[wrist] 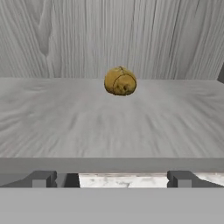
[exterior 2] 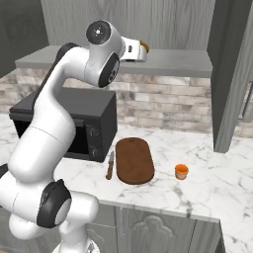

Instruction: Pick the bread, place it on the cutting board, pick the jam, place it on the counter, and close the cabinet.

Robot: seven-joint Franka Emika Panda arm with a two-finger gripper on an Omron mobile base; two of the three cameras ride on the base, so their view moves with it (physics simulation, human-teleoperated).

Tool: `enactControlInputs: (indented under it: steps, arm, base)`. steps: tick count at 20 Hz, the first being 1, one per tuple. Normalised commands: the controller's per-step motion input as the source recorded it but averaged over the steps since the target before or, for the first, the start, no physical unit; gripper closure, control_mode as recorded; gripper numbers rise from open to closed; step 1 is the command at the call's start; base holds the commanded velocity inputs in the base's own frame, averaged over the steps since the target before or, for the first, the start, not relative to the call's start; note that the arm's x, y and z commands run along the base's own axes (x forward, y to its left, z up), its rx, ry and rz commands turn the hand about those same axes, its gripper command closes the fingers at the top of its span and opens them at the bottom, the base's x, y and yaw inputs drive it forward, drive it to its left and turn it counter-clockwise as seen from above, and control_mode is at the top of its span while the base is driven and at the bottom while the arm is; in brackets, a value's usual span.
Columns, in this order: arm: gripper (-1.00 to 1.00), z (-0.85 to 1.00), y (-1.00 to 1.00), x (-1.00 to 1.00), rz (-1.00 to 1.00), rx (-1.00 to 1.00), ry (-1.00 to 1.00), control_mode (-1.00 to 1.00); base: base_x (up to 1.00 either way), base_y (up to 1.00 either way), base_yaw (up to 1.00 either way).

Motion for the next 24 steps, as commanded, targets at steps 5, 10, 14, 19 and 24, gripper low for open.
enactControlInputs:
  steps: [5,10,14,19,24]
  arm:
    - [-1.0,0.0,-0.01,0.18,0.0,0.0,0.0,-1.0]
    - [-1.0,0.0,-0.04,0.14,0.0,0.0,0.0,-1.0]
    - [-1.0,0.0,-0.04,0.23,0.0,0.0,0.0,-1.0]
    - [-1.0,0.0,0.0,0.28,0.0,0.0,0.0,-1.0]
    - [-1.0,0.0,0.0,0.35,0.0,0.0,0.0,-1.0]
  base:
    - [0.0,0.0,0.0]
    - [0.0,0.0,0.0]
    - [0.0,0.0,0.0]
    - [0.0,0.0,0.0]
    - [0.0,0.0,0.0]
